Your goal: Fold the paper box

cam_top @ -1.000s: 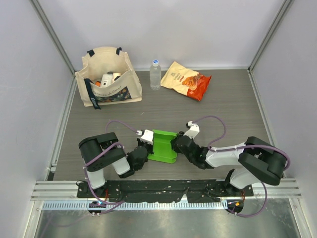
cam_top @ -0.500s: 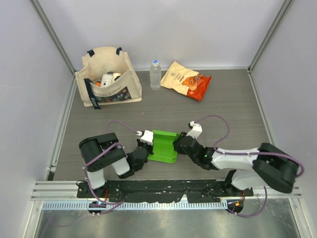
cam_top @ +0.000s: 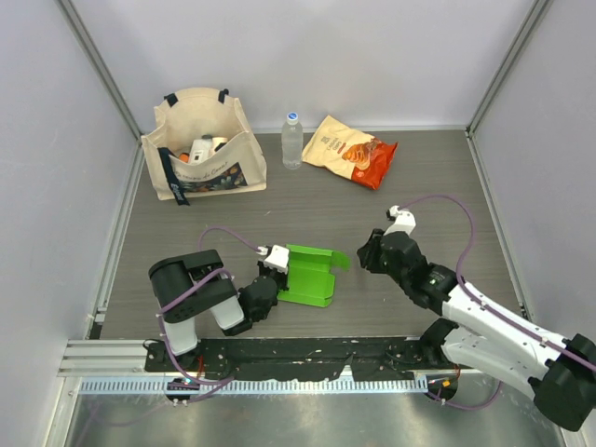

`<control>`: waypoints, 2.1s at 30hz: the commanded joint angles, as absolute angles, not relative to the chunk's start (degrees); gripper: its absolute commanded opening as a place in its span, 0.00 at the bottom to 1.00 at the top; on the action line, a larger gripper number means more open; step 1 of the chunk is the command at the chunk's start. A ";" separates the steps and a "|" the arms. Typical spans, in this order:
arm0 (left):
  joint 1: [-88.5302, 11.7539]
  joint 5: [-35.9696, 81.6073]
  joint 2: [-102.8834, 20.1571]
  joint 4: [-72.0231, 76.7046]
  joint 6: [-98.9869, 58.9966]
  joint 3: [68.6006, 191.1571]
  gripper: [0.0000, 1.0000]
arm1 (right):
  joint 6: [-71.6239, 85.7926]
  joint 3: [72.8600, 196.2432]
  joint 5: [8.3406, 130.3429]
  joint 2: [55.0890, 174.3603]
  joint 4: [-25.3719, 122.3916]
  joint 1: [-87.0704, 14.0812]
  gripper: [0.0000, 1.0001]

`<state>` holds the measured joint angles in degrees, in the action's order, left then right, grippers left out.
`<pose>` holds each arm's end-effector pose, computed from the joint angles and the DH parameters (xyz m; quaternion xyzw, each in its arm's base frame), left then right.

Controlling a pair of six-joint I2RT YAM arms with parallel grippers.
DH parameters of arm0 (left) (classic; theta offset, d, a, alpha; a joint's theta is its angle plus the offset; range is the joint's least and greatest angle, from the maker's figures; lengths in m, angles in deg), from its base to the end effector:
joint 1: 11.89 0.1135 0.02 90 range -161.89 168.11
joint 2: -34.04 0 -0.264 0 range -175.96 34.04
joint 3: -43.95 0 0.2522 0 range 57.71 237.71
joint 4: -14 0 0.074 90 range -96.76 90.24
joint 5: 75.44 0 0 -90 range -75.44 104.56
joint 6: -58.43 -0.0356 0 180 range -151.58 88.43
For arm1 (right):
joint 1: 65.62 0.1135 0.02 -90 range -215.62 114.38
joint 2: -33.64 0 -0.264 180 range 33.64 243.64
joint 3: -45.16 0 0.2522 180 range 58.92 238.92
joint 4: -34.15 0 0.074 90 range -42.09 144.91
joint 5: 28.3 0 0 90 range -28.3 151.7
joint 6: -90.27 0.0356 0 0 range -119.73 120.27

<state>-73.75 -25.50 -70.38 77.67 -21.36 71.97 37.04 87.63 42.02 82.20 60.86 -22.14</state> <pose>0.1352 -0.2042 0.1017 0.1272 0.7538 -0.1287 0.6317 0.1435 0.1196 0.2264 0.0310 0.8684 0.1892 0.4573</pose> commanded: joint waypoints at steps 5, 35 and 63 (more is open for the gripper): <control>-74.38 -25.87 -71.43 83.73 -22.87 71.60 0.00 | 26.47 90.56 57.91 86.64 61.02 -27.83 0.34; -74.99 -25.96 -71.51 83.47 -23.05 71.95 0.00 | 32.43 90.73 64.87 95.78 49.41 -22.21 0.01; -76.66 -27.28 -68.00 81.18 -26.03 70.90 0.00 | 38.77 86.25 53.44 100.53 36.48 -16.05 0.19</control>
